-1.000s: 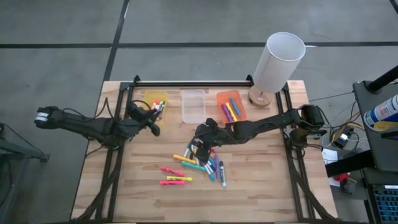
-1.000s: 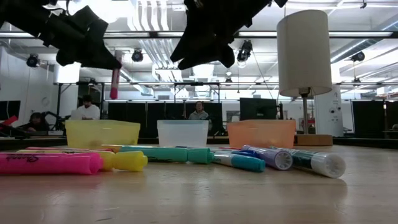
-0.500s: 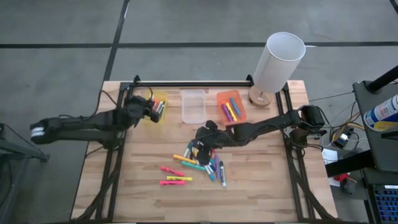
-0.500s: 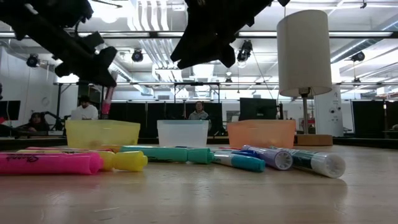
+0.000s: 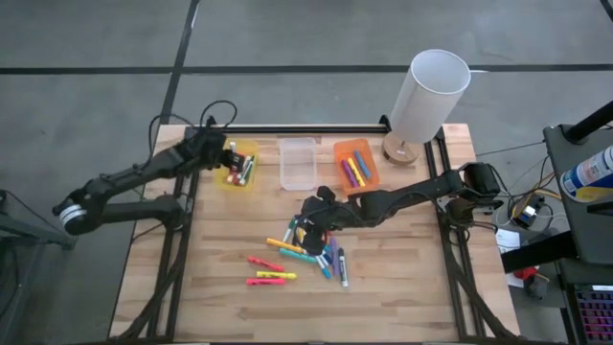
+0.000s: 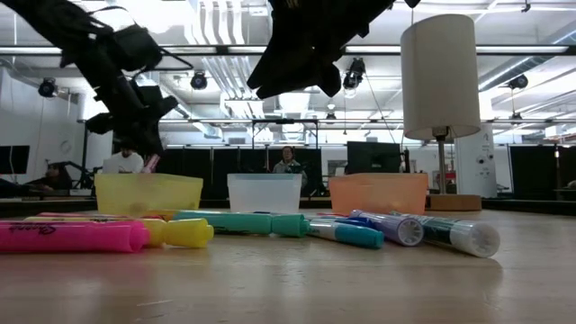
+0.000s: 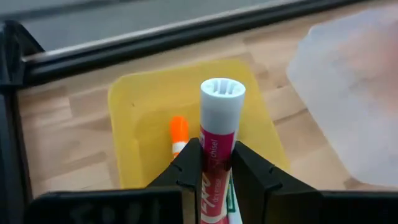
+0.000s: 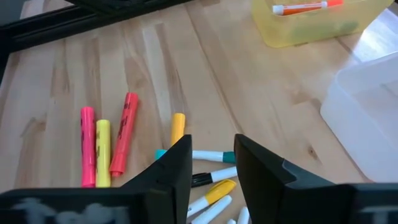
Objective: Pick & Place Markers
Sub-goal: Put the pink marker pen into the yellow bin
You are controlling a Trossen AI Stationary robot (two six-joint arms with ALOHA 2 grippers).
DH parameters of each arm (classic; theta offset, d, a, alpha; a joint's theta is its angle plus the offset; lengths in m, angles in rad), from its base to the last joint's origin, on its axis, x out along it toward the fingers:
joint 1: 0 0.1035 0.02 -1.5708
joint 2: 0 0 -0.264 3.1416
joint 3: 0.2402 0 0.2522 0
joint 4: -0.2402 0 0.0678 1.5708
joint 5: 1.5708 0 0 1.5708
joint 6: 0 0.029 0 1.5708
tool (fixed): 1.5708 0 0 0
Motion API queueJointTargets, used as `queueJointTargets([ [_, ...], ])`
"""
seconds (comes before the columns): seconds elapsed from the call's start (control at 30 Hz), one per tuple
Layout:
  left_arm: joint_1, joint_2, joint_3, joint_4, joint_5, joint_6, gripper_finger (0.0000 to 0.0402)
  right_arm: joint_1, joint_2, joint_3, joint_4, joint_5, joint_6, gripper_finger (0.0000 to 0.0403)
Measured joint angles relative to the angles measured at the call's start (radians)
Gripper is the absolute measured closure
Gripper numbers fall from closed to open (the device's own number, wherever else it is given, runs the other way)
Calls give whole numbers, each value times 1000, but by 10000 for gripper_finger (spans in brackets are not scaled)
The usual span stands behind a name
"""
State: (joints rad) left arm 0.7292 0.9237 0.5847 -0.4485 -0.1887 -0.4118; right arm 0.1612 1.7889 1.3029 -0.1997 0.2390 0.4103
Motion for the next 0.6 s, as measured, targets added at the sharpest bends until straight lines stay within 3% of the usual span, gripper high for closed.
queueJointTargets([
  [0.17, 9, 102, 79, -32, 81, 19, 344, 0, 0, 0, 1, 11, -3, 293],
  [0.33, 9, 204, 119, -78, 89, 17, 344, 0, 0, -4, 1, 26, -3, 292],
  [0.47, 9, 263, 124, -93, 27, -5, 338, 0, 0, -5, 1, 26, -3, 297],
  [0.6, 8, 283, 124, -109, -46, -33, 303, 0, 0, -6, 0, 26, -3, 298],
])
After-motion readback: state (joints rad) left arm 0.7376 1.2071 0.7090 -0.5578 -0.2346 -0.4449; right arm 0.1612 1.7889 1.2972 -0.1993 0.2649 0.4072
